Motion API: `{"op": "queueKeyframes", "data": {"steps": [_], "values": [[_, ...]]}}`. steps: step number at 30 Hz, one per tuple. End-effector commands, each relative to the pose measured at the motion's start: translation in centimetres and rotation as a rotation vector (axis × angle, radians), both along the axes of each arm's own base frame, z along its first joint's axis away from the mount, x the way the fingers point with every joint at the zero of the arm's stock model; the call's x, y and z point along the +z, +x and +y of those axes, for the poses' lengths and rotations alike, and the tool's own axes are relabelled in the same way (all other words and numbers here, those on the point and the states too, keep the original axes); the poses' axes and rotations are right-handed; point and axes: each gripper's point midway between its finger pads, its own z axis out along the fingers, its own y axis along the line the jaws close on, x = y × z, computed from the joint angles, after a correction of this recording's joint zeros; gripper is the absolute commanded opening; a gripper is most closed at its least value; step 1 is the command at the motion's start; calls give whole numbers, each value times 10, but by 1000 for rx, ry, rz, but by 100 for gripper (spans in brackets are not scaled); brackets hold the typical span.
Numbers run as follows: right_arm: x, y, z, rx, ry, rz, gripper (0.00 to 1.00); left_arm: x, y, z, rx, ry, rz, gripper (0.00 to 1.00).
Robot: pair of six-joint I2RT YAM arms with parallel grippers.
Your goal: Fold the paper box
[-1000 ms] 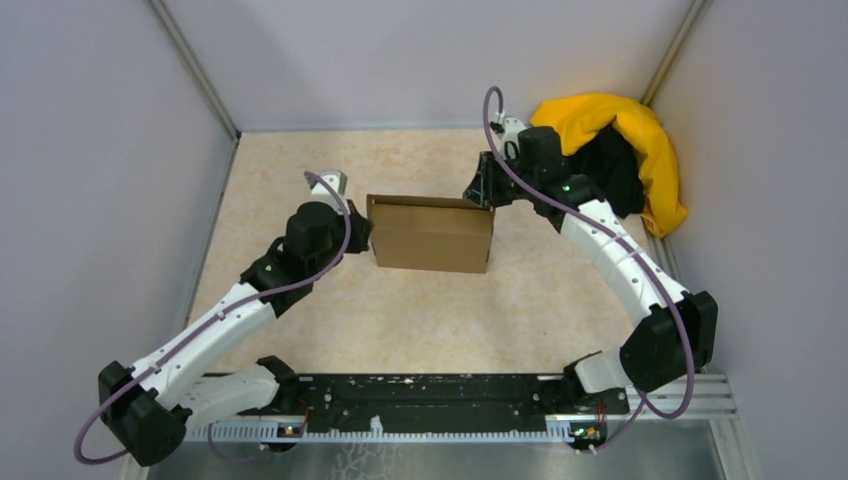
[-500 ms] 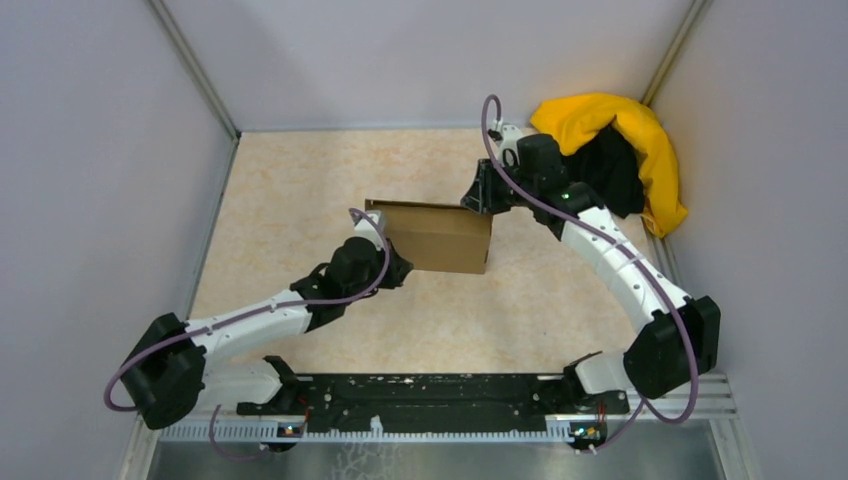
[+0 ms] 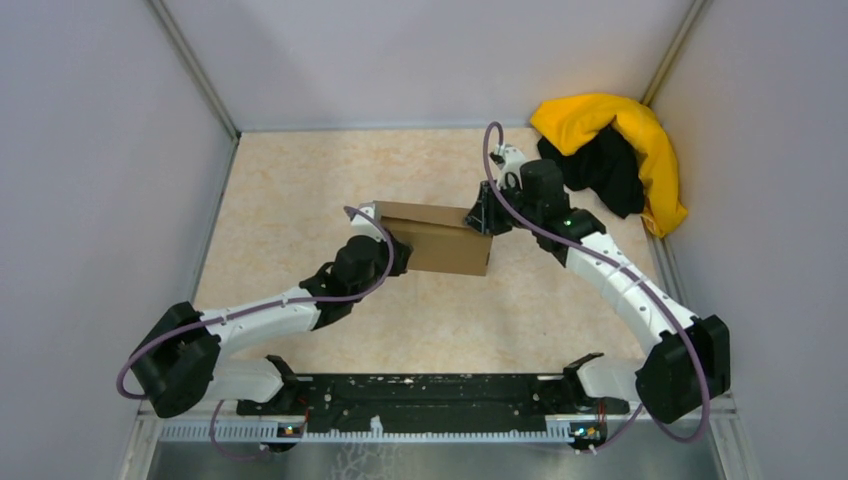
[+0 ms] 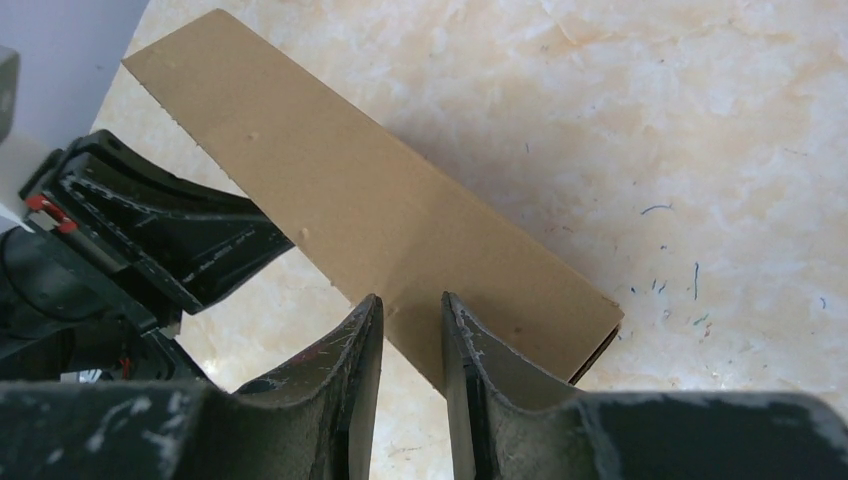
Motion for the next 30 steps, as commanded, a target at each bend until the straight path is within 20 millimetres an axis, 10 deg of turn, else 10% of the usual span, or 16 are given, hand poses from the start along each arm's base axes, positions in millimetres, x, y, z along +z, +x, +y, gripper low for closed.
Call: {"op": "queueKeyframes", "data": {"steps": [1, 12, 30], "values": [[-65, -23, -15, -22, -112, 174, 28, 26, 10, -1, 39, -32, -74, 11], [-89, -27, -23, -114, -79, 200, 28, 40, 28, 17, 103, 23, -146, 22], [-49, -56, -47, -169, -59, 116, 24, 27, 64, 29, 19, -17, -43, 21]]}}
